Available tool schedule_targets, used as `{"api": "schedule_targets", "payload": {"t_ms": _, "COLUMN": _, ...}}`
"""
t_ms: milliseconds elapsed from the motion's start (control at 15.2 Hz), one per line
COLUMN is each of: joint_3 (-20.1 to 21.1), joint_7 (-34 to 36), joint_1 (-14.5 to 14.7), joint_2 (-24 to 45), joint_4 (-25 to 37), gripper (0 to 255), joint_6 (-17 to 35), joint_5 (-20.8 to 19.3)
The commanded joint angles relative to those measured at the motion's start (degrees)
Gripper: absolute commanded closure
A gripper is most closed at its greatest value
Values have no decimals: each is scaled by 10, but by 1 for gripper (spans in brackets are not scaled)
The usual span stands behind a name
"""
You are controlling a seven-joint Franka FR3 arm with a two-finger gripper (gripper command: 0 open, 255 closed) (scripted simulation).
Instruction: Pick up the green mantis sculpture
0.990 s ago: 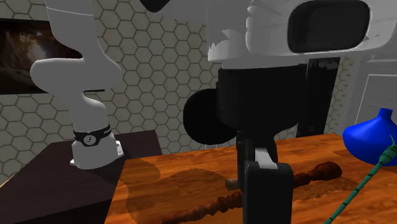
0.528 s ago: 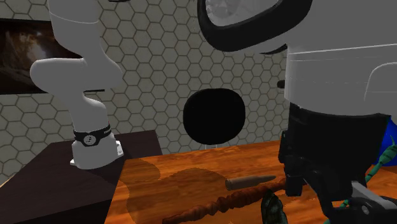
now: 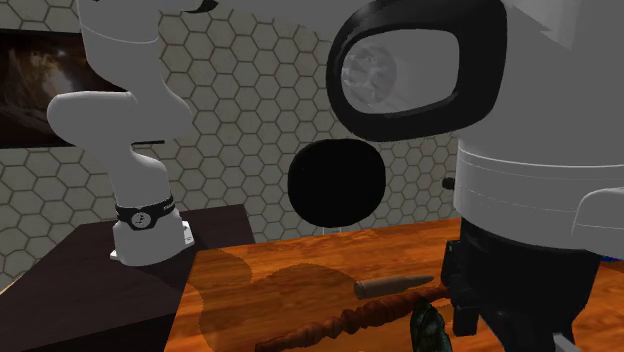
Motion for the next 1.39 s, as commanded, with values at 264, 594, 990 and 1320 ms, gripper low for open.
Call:
{"api": "schedule_targets", "payload": {"t_ms": 264, "joint_3": -1, "joint_7": -1, "joint_1": 0, "joint_2": 6, "joint_4": -2, "gripper": 255, "joint_6": 8, "joint_5": -1}}
{"api": "schedule_targets", "payload": {"t_ms": 594, "joint_3": -1, "joint_7": -1, "joint_1": 0, "joint_2": 6, "joint_4": -2, "gripper": 255, "joint_6": 8, "joint_5": -1}}
{"api": "schedule_targets", "payload": {"t_ms": 990, "joint_3": 2, "joint_7": -1, "joint_1": -2, "joint_2": -11, "joint_4": 4, "gripper": 255, "joint_6": -15, "joint_5": 2}}
{"api": "schedule_targets", "payload": {"t_ms": 1320, "joint_3": 4, "joint_7": -1, "joint_1": -3, "joint_2": -31, "joint_4": 13, "gripper": 255, "joint_6": -44, "joint_5": 6}}
